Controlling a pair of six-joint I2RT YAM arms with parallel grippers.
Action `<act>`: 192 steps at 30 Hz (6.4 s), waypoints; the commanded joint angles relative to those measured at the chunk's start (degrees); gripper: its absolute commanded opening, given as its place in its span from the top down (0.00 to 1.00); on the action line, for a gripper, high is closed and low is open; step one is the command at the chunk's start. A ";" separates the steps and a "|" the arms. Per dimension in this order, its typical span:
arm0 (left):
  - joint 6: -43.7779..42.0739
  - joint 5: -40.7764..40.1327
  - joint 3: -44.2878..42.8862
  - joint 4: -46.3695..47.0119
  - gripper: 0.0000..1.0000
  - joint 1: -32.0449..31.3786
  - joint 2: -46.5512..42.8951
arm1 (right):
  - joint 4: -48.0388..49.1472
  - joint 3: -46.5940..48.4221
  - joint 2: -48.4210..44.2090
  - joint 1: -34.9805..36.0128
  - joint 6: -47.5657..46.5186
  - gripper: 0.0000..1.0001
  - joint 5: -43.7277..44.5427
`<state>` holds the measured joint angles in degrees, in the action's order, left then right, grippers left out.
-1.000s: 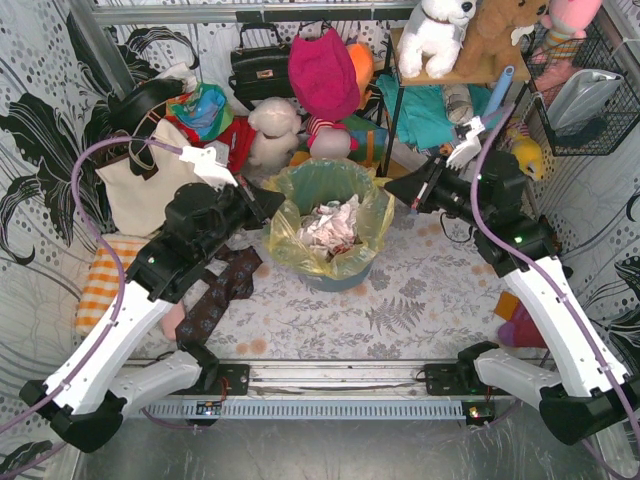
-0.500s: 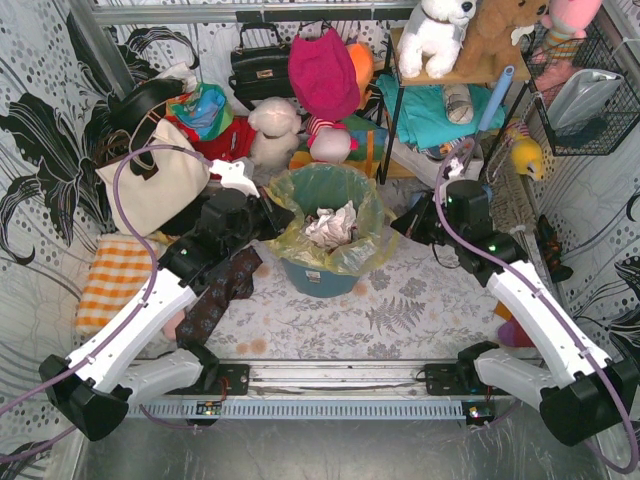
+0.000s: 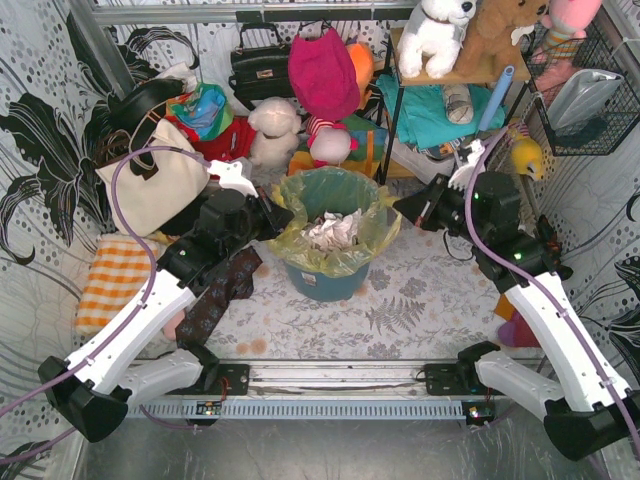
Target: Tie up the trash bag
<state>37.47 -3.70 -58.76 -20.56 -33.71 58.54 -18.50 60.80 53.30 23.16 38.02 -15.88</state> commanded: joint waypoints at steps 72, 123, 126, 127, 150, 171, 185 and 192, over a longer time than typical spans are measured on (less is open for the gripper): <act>-13.35 -1.17 -28.92 14.94 1.00 -0.12 2.96 | 21.03 30.66 11.68 -0.13 -10.47 1.00 6.62; -11.39 -7.44 -45.92 -12.48 0.05 -0.12 8.43 | -4.14 49.57 26.28 -0.13 -12.62 0.24 -1.95; -11.37 -10.83 -46.68 -15.17 0.07 -0.06 9.34 | -4.45 50.57 28.31 -0.13 -12.61 0.25 -2.33; -11.39 -11.50 -47.07 -15.59 0.08 -0.12 9.56 | -4.95 51.54 29.34 -0.13 -12.76 0.25 -2.65; -13.19 -14.98 -54.93 -21.55 0.34 -0.03 16.18 | -12.54 73.00 48.18 -0.04 -14.02 0.48 -10.54; -14.97 -13.61 -58.07 -20.99 0.85 0.32 17.81 | -11.99 57.40 32.30 -0.04 -16.77 1.00 -2.53; -16.78 8.88 -39.79 18.56 1.00 0.32 8.22 | 9.85 54.59 28.93 -0.04 -10.12 1.00 -5.53; -11.81 9.19 -26.68 34.50 1.00 0.32 6.47 | 18.79 40.09 23.37 -0.04 -5.52 1.00 -7.70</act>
<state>22.72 3.73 -90.24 -1.15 -33.69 65.12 -9.58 109.40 81.17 23.16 28.62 -21.67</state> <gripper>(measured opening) 0.011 0.003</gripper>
